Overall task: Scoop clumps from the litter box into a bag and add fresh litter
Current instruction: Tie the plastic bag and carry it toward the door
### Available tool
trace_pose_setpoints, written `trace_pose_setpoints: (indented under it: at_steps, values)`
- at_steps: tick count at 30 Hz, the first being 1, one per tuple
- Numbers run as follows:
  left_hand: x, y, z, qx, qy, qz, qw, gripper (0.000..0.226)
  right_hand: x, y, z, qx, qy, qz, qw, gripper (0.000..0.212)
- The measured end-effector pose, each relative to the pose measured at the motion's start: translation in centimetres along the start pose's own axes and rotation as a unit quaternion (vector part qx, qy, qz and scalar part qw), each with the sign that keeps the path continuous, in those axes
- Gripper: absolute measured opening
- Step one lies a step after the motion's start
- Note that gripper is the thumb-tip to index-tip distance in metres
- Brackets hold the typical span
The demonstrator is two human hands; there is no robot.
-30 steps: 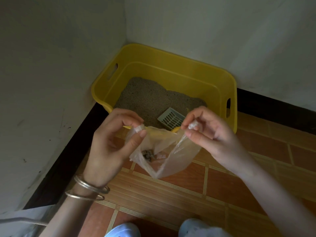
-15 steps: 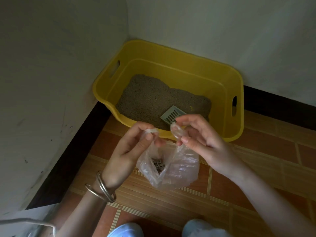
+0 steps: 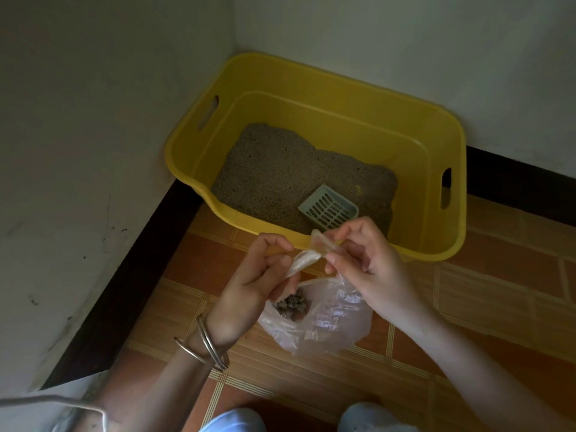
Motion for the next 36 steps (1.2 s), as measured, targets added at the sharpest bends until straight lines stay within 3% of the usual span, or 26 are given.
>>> trace_pose_setpoints:
  at_steps: [5,8,13,18,21,24,28,30,33,36]
  values:
    - [-0.2,-0.9,1.1,0.086,0.075,0.026,0.993,0.041,-0.7,-0.2,0.0,0.008,0.008,0.009,1.000,0.022]
    - [-0.4,-1.2,1.6,0.101,0.105,0.042,0.988,0.048,-0.9,-1.0,0.2,0.027,0.015,0.056,0.998,0.023]
    - [-0.8,-0.7,2.0,0.089,0.098,0.018,0.991,0.026,-1.1,-1.8,1.3,0.116,0.092,0.096,0.984,0.021]
    - [-0.7,-0.4,2.1,0.101,0.105,-0.005,0.989,0.024,-0.9,-1.9,2.6,0.155,0.186,0.099,0.965,0.020]
    - [-0.8,-0.5,2.0,0.123,0.111,-0.004,0.986,0.016,-0.9,-1.5,2.7,0.134,0.191,0.079,0.969,0.010]
    - [-1.0,-0.5,2.0,0.139,0.110,-0.003,0.984,0.018,-1.1,-0.9,2.5,0.119,0.185,0.044,0.975,0.018]
    - [-0.9,-0.4,2.5,0.166,0.129,0.000,0.978,0.017,-1.0,-1.3,2.9,0.161,0.226,0.078,0.958,0.016]
    - [-1.0,-0.5,2.7,0.184,0.136,-0.006,0.973,0.016,-0.9,-1.2,2.8,0.130,0.207,0.081,0.966,0.013]
    - [-1.2,0.0,2.5,0.192,0.115,-0.025,0.974,0.012,-1.1,-1.4,1.7,-0.013,0.118,0.084,0.989,0.009]
    - [-1.1,0.7,1.0,0.150,0.027,-0.022,0.988,0.016,-1.1,-1.5,0.6,-0.108,0.021,0.065,0.992,0.012]
Point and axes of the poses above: each hand's wrist, its own x-axis away from the middle knuckle, its own y-axis out of the back of the hand, z = x × y, the point moved 8 cm from there along -x, towards the middle knuckle
